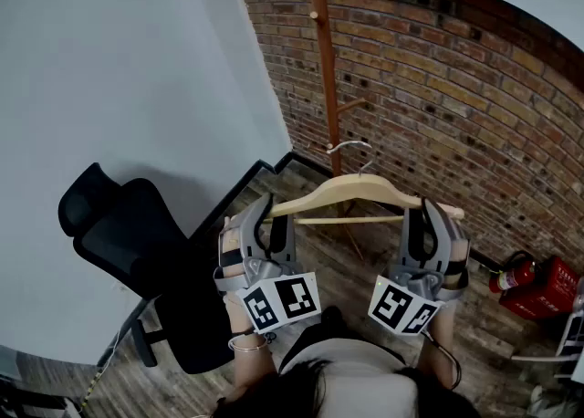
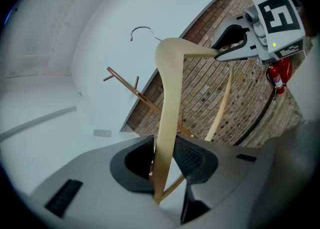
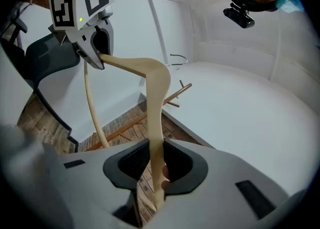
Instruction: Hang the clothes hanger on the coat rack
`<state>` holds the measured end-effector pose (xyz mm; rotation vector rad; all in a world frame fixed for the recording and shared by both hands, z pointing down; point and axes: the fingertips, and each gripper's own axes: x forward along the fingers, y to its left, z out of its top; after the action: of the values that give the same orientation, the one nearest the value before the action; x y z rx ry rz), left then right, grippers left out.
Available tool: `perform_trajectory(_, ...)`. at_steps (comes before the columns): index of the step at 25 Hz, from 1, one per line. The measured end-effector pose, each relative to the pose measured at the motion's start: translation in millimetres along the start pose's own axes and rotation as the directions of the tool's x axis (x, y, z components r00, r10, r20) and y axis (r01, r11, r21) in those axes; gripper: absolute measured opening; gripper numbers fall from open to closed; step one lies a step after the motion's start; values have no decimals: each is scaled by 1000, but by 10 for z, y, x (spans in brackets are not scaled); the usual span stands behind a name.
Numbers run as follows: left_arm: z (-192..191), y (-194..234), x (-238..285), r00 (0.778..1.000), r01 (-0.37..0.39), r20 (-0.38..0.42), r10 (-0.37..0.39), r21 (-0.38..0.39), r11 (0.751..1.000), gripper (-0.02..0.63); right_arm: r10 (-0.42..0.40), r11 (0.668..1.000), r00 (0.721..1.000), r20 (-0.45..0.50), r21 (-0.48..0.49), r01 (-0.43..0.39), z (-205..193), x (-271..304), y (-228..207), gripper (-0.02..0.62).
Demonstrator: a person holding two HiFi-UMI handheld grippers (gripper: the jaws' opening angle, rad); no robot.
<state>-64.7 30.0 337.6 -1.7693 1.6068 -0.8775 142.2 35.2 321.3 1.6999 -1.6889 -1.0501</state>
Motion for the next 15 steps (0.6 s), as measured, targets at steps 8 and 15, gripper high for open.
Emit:
perform_trajectory(8,-141,80,226,1000,14,21,-14,-4,1000,115,-17,1000,1000,-3,3,17,85,187,123,104)
perform_trajectory(15,-269,131,414,998,34,44,-34,-7,999,115,-31,999,999,-33,-21,31,147,322,238,104)
